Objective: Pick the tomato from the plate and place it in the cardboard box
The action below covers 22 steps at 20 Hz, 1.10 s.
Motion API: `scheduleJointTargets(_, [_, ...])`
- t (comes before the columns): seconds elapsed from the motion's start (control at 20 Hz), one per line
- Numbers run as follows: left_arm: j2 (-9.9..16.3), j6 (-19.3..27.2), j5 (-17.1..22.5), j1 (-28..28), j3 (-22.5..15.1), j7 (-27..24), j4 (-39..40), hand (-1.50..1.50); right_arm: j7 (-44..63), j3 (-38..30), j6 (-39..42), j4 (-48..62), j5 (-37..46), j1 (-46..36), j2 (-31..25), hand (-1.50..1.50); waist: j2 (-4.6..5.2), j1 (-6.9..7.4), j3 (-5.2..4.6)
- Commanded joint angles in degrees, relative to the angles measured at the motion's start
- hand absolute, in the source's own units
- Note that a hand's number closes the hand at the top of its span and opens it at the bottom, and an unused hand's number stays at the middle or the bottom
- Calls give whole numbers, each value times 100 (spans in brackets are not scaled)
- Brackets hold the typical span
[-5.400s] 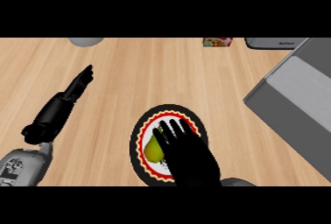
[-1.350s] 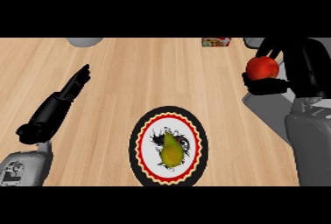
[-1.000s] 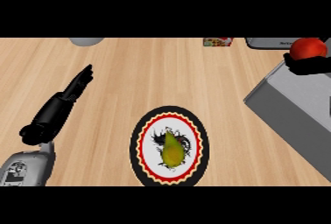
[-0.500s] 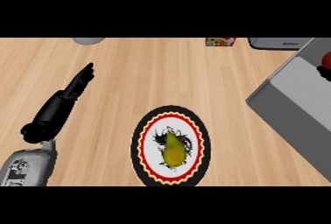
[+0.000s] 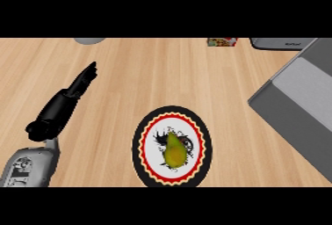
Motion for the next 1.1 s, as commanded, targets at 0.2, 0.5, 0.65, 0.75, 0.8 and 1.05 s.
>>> scheduleJointTargets(0.2, [-15,4,-49,108,20,-165,34,0,-1743,-86,221,930,-270,-231,-275,-150,-8,5,5])
scheduleJointTargets(0.5, [23,-34,38,313,99,-195,-11,0,-1782,-2046,114,1155,-2194,-677,179,-150,-72,-70,22])
scheduleJointTargets(0.65, [52,-18,6,147,129,-101,94,0,-1388,-2891,114,1566,-2915,-841,85,-150,-26,-121,19])
scheduleJointTargets(0.75, [-39,-6,28,87,60,-44,-33,0,-994,-3195,141,1854,-3142,-1019,-212,-150,5,-13,17])
scheduleJointTargets(0.8, [-112,40,-51,132,-35,-22,-31,0,-910,-3327,16,1877,-3245,-867,-273,-150,-20,-90,9])
scheduleJointTargets(1.05, [-176,70,-101,-132,-68,-118,157,0,-1396,-3594,-62,2227,-3466,-538,-745,-150,68,49,23])
